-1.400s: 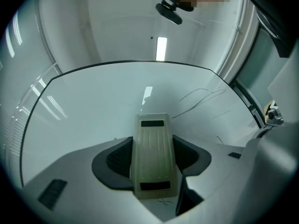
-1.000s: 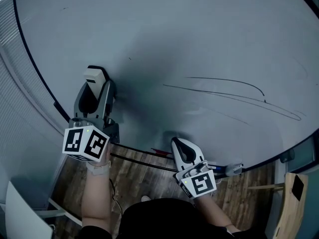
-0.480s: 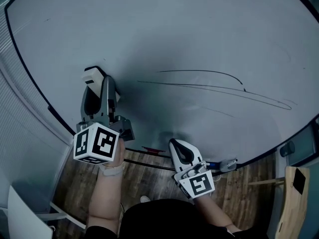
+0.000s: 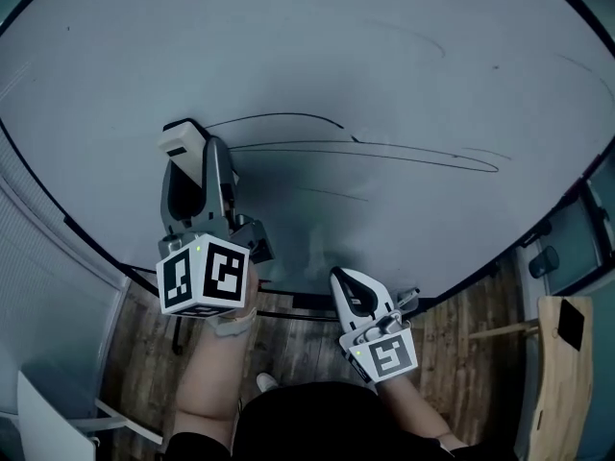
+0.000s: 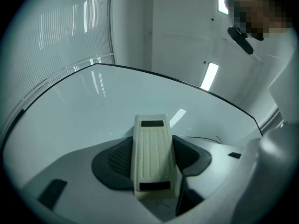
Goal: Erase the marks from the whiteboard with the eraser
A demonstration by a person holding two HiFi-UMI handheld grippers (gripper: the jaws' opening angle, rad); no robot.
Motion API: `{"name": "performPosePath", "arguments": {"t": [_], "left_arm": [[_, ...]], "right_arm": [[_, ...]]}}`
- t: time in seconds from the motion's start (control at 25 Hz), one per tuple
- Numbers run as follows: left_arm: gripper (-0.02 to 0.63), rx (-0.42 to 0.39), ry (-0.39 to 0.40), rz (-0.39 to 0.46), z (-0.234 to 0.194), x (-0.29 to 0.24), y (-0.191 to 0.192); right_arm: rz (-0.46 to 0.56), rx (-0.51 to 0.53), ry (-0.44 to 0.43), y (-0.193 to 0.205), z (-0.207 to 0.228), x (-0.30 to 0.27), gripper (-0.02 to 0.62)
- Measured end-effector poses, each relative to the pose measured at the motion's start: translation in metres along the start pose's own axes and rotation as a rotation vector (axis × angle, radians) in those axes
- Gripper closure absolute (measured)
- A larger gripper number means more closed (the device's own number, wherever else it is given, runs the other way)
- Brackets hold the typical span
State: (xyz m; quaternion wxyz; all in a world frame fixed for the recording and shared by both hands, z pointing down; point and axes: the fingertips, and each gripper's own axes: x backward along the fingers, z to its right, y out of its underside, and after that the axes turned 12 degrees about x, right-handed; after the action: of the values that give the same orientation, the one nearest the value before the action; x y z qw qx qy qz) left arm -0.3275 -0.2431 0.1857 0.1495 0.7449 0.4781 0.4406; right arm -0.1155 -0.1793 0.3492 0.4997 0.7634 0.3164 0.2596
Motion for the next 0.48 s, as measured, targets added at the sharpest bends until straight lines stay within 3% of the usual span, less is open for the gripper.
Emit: {"name": "performPosePath", "arguments": {"t": [0.32,0.48], "left_arm": [[0.342,-0.011,0.057,0.015,0.085,0.010,0.047],[0.342,-0.025,0.106,-0.006,0.097,0.012,0.052]], "right_arm": [[-0.038,0.004,0.066,0.012,0.054,0.057,0.566],[-0.067,0.002,0.076,0.016,0.059,0.057,0.566]]}}
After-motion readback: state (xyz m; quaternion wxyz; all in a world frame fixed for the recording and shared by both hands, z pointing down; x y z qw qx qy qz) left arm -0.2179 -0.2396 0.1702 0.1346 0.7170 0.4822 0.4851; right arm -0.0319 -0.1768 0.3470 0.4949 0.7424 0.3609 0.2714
